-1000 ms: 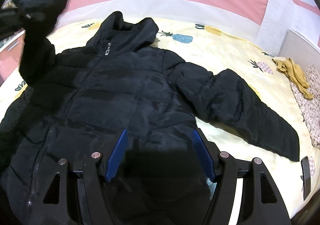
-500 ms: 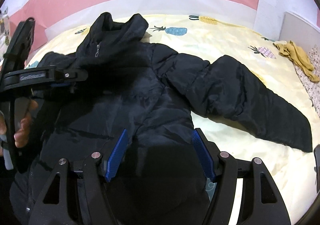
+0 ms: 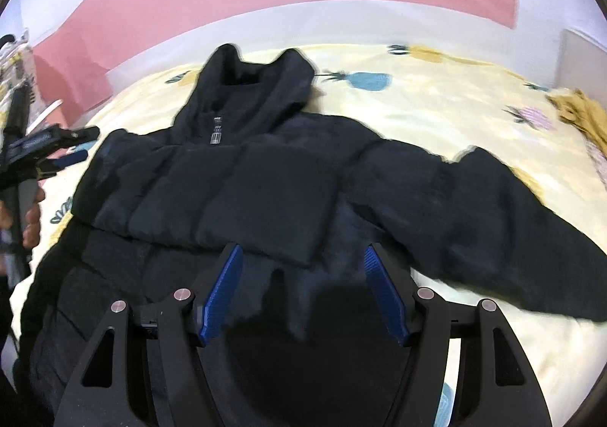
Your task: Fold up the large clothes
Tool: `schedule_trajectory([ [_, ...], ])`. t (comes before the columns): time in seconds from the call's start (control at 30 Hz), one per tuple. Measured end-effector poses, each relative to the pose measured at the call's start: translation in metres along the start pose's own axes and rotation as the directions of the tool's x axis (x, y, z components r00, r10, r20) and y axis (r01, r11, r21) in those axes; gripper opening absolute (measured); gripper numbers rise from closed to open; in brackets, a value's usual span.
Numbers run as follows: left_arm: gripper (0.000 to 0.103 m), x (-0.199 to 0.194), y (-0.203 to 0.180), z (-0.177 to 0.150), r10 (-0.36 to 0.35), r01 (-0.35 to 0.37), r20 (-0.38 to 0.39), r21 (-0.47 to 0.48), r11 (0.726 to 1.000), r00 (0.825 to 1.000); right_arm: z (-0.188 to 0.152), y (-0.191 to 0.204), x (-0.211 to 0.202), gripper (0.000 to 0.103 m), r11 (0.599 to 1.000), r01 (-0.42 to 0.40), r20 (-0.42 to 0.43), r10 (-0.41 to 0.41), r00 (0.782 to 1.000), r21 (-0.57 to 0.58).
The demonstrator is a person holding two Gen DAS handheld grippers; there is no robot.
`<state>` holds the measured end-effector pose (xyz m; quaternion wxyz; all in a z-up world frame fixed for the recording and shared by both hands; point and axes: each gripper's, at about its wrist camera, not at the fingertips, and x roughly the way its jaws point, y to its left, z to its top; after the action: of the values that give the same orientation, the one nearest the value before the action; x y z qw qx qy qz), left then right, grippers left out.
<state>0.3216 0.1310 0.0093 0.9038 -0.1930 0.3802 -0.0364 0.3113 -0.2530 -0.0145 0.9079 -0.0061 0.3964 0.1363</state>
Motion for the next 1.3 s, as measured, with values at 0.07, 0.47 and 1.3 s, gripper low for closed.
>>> schedule_trajectory([
  [0.07,0.07,0.013,0.021,0.003,0.032,-0.032,-0.028,-0.027,0.999,0.999,0.012,0.009,0.019,0.063,0.999,-0.03,-0.005,0.03,1.0,-0.02],
  [0.47,0.077,0.058,0.02,-0.037,0.159,-0.154,-0.028,0.143,0.978,0.987,0.026,0.007,0.12,0.05,0.995,0.086,-0.118,-0.091,0.989,-0.042],
  [1.3,0.075,-0.153,-0.055,-0.175,0.05,-0.053,0.021,0.142,0.988,0.999,-0.086,0.002,-0.123,0.05,0.993,0.082,0.067,-0.088,0.994,0.086],
])
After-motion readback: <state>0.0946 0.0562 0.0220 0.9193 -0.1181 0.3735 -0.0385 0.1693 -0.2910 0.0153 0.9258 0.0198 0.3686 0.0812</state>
